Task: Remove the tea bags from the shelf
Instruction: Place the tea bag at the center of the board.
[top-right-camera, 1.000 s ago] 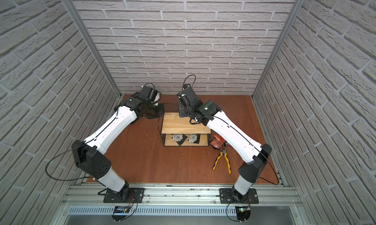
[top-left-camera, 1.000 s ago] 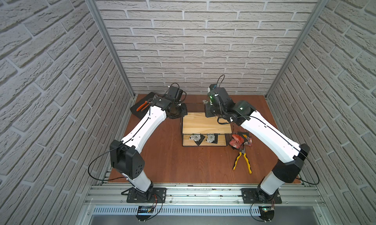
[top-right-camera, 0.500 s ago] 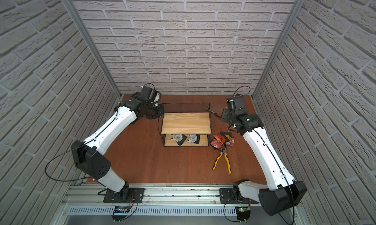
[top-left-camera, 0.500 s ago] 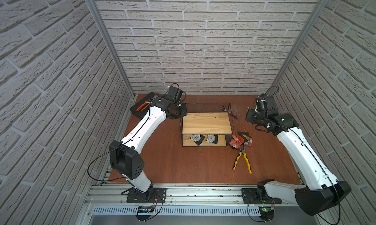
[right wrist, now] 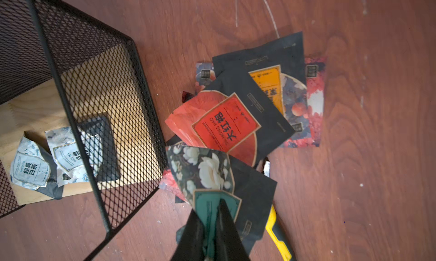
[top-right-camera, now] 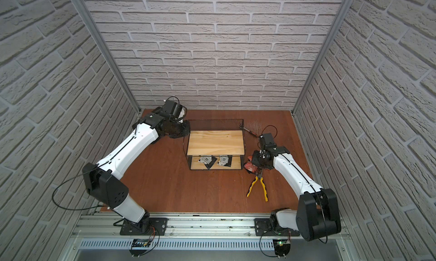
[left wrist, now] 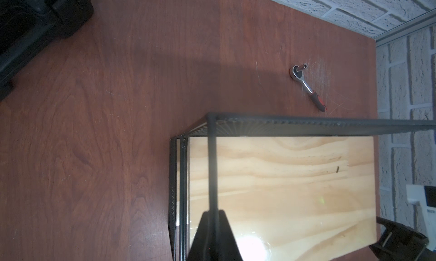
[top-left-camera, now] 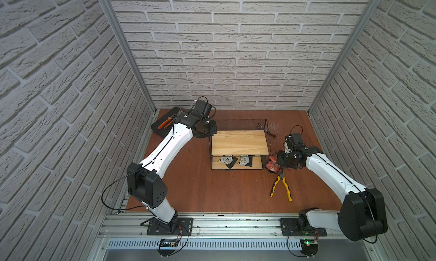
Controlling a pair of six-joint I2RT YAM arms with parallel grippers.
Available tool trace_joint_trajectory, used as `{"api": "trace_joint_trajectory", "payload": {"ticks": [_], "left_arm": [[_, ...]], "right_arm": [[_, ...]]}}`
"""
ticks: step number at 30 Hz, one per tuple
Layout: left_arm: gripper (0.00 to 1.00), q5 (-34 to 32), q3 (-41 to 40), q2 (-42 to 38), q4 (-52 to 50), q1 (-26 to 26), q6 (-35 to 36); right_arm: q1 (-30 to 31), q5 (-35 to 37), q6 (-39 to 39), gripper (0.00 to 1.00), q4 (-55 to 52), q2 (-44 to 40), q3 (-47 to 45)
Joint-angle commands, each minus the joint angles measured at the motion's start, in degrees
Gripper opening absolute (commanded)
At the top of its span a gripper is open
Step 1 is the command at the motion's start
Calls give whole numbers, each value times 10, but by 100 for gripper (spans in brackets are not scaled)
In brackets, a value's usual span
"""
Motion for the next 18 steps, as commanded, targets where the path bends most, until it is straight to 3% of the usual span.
{"api": "trace_joint_trajectory", "payload": {"ticks": [1,7,18], "left_arm": [[8,-2,1,-21,9,-3,5],[8,-4,0,-20,10,-3,4],[8,-5,-2,-21,12,-3,-1]], "right_arm": [[0,-20,-12,15,48,15,-6],[0,-29,-7,21,63,32,-6],[0,-9,10,56,27,-14,14]]}}
